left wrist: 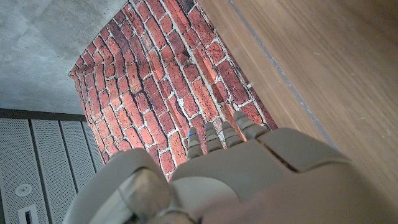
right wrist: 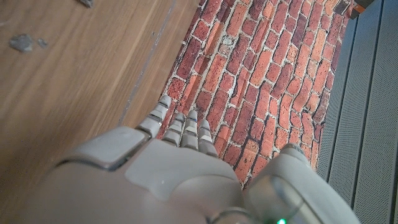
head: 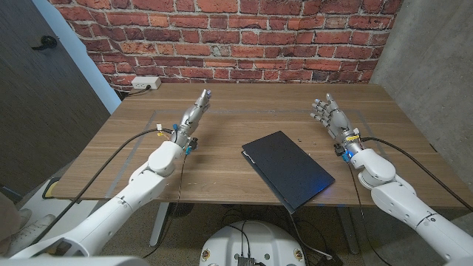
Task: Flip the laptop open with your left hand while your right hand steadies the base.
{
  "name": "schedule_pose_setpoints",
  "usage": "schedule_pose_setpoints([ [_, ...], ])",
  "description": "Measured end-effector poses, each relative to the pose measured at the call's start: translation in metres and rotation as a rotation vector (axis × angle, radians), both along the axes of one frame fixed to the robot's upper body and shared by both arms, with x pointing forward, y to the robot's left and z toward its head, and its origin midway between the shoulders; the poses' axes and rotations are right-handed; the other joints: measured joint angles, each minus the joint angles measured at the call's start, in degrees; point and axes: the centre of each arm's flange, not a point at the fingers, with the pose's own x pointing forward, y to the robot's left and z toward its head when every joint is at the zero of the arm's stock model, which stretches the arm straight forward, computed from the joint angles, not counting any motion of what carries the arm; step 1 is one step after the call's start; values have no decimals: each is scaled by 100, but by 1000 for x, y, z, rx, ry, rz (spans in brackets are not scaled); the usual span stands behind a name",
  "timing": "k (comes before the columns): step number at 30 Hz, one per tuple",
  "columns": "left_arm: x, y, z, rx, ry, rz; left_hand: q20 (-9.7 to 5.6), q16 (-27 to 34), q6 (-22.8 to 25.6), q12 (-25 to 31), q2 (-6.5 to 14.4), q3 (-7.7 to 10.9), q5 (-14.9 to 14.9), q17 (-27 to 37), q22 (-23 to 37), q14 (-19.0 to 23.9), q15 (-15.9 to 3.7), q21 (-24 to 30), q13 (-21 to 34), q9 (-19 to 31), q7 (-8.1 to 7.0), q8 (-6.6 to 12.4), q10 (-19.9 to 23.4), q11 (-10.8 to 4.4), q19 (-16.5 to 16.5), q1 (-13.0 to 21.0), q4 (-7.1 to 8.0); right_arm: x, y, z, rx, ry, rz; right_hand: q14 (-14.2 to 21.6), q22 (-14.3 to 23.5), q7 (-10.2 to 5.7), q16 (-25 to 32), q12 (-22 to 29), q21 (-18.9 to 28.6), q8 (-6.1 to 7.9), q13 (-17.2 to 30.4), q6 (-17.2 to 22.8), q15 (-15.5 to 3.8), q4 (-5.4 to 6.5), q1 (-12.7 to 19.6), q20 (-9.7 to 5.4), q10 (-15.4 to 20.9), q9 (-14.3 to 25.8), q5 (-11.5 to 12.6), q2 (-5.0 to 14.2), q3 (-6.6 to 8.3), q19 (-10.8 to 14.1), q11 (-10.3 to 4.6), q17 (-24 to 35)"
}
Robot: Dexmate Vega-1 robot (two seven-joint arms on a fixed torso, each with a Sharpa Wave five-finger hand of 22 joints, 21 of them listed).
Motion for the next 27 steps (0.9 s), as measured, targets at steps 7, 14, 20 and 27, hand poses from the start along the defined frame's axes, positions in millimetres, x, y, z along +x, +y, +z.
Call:
schedule_pose_setpoints([
  [7,-3,-7,-5,-12,1,2,0,0,29,0,-33,-24,0,0,0,0,0,0,0,0,30,0,0,0,0,-33,24,-6,1,0,-3,0,30,0,0,0,0,0,-17,0,0,0,0,0,32,0,0,0,0,32,0,0,0,0],
  [14,-7,-10,-12,-25,-2,-8,-22,0,29,0,-37,-47,0,0,-1,-21,21,0,0,0,30,0,0,0,-22,-39,47,-10,5,1,-13,5,45,0,0,0,0,0,-51,0,0,-1,0,-24,53,0,0,0,0,53,24,-1,0,-1],
  [20,-12,-8,-12,-30,-9,-14,-22,0,111,0,-17,-71,1,0,-1,-17,22,0,0,0,29,0,59,-19,-20,-141,71,-12,9,-1,-31,12,59,1,0,-3,0,0,-51,-12,0,-4,-1,-28,83,0,0,-1,0,23,29,-1,0,-1],
  [27,-18,-7,-7,36,-22,-2,-41,44,111,44,23,-87,1,0,-1,189,23,67,0,0,29,0,240,-56,185,-235,87,-13,14,-2,-53,13,72,-32,0,21,0,0,-90,-67,0,-134,9,-64,105,0,-22,-1,0,45,15,-1,-20,-1],
])
